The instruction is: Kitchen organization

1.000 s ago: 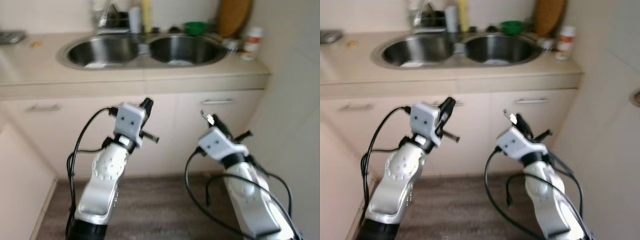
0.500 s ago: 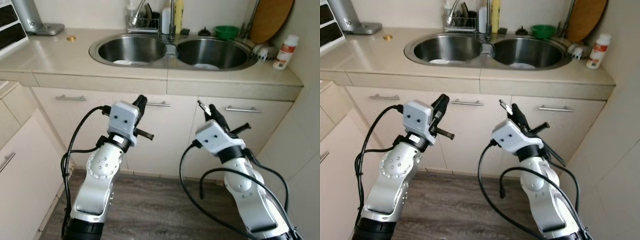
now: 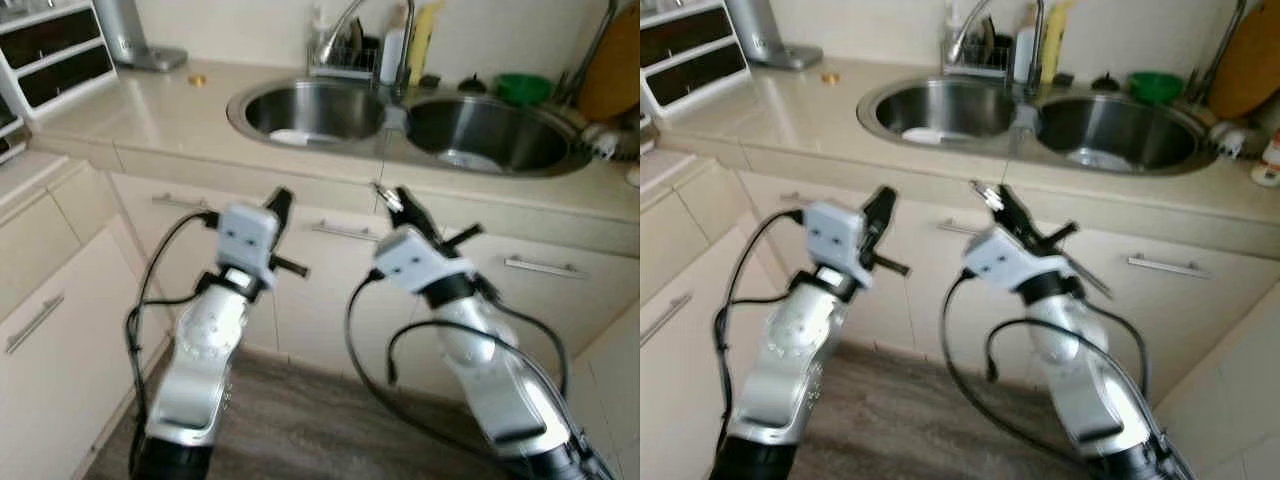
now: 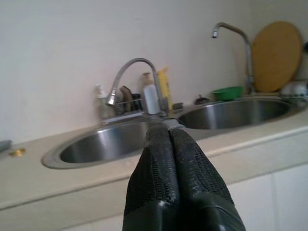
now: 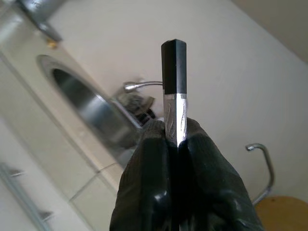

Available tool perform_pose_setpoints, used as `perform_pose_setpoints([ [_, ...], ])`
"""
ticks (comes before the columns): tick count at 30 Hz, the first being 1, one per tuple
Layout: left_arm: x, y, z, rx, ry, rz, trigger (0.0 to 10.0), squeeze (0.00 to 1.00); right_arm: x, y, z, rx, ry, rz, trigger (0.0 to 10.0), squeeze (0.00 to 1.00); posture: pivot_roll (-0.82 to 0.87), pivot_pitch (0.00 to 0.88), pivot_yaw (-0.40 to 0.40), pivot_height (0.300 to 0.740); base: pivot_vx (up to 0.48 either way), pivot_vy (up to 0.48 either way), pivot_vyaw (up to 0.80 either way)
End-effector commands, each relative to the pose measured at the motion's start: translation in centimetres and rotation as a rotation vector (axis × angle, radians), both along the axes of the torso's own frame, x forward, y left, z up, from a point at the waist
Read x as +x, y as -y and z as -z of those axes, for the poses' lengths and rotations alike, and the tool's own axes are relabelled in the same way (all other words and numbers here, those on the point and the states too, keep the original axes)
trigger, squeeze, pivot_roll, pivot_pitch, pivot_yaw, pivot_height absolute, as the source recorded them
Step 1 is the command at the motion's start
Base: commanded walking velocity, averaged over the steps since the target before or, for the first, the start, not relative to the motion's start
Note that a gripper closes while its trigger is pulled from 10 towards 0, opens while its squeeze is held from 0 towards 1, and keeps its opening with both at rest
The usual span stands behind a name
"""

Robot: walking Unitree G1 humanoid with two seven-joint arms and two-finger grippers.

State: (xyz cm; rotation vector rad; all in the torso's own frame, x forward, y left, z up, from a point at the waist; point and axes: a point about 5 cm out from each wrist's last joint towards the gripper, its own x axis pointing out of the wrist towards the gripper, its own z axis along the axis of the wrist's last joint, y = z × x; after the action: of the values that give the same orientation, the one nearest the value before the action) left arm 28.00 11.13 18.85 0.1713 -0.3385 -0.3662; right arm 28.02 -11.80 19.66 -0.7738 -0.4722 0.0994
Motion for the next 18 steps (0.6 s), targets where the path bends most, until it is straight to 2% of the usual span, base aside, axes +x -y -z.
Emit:
perform_pose_setpoints([
  [1,0.0,-0.4,-0.4,0.005,0.021,-0.011,10.0,0.00,0.0,-0.8,-1.5,0.019,0.052,-0.043,10.0,0.00,0.09,0.000,-0.038,0.740,0.319,0.000,0.00],
  [4,-0.1,-0.4,-0.4,0.004,0.022,-0.010,10.0,0.00,0.1,-1.0,-2.6,0.017,0.087,-0.050,10.0,0.00,0.10,0.000,-0.037,0.740,0.319,0.000,0.00],
  [6,-0.1,-0.4,-0.4,0.004,0.022,-0.008,10.0,0.00,0.1,-1.7,-4.7,0.022,0.155,-0.074,10.0,0.00,0.09,0.000,-0.034,0.740,0.319,0.000,0.00],
  [8,-0.1,-0.4,-0.4,0.004,0.022,-0.007,10.0,0.00,0.1,-2.0,-5.4,0.025,0.175,-0.087,10.0,0.00,0.09,0.000,-0.034,0.740,0.317,0.000,0.00],
  [18,0.0,-0.5,-0.5,0.007,0.027,-0.009,10.0,0.00,0.3,-3.1,-4.9,0.032,0.147,-0.136,10.0,0.00,0.10,0.000,-0.037,0.740,0.320,0.000,0.06],
])
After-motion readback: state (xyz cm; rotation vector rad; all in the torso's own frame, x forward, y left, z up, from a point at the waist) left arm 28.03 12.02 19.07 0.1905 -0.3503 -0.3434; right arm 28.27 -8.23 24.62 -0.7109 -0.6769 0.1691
